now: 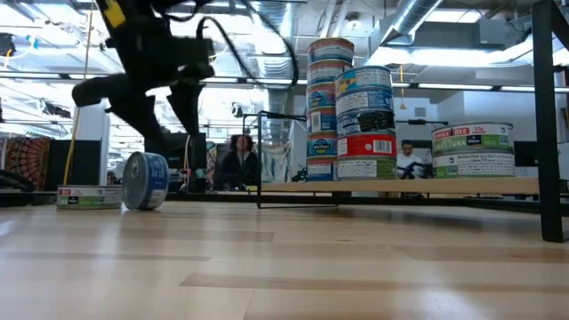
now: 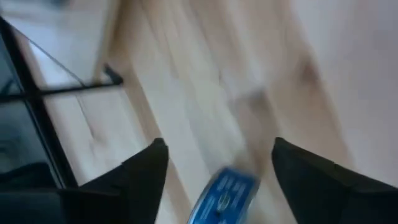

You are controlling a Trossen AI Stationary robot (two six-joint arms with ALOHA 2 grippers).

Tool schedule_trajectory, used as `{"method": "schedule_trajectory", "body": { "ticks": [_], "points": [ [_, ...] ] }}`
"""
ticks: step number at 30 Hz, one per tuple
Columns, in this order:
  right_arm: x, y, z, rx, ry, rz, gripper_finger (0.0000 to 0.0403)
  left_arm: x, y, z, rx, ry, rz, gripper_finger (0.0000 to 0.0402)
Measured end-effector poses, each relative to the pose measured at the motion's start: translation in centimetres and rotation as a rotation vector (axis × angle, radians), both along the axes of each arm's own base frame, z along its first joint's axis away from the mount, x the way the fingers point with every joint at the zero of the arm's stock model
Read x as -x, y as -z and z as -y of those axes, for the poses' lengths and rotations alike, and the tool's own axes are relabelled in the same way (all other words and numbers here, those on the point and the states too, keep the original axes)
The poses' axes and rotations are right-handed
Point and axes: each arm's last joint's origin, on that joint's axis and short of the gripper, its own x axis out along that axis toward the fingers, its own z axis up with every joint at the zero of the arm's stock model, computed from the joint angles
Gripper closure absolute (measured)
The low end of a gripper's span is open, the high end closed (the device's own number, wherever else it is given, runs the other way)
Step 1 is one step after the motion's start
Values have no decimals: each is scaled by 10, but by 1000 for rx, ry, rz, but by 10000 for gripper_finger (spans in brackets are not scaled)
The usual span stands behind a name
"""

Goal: Stack canned seafood by type on shelf
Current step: Stack the blue tuna can on top of the blue tuna can on the shelf, then stack the blue tuna can on top of the blue tuna can

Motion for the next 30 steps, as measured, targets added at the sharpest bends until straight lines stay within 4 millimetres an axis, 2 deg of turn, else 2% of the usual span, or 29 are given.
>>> {"method": "schedule_trajectory", "body": {
  "ticks": [3, 9, 13, 24, 27, 30],
  "points": [
    [-3, 1, 2, 1, 18, -2, 108, 3, 2, -18, 14, -14, -81, 109],
    [-7, 2, 8, 1, 58, -7, 108, 9, 5, -43, 140, -68, -158, 118],
    [-9, 3, 9, -6, 67, -10, 108, 12, 7, -51, 182, -64, -193, 125],
    [-12, 4, 10, -10, 54, -14, 108, 20, 20, -57, 25, 95, -321, 129],
    [-12, 4, 10, -9, 54, -16, 108, 19, 20, -58, 9, 95, -316, 152],
    [-12, 4, 10, -8, 54, -16, 108, 18, 20, -58, 4, 104, -302, 197]
  ]
}}
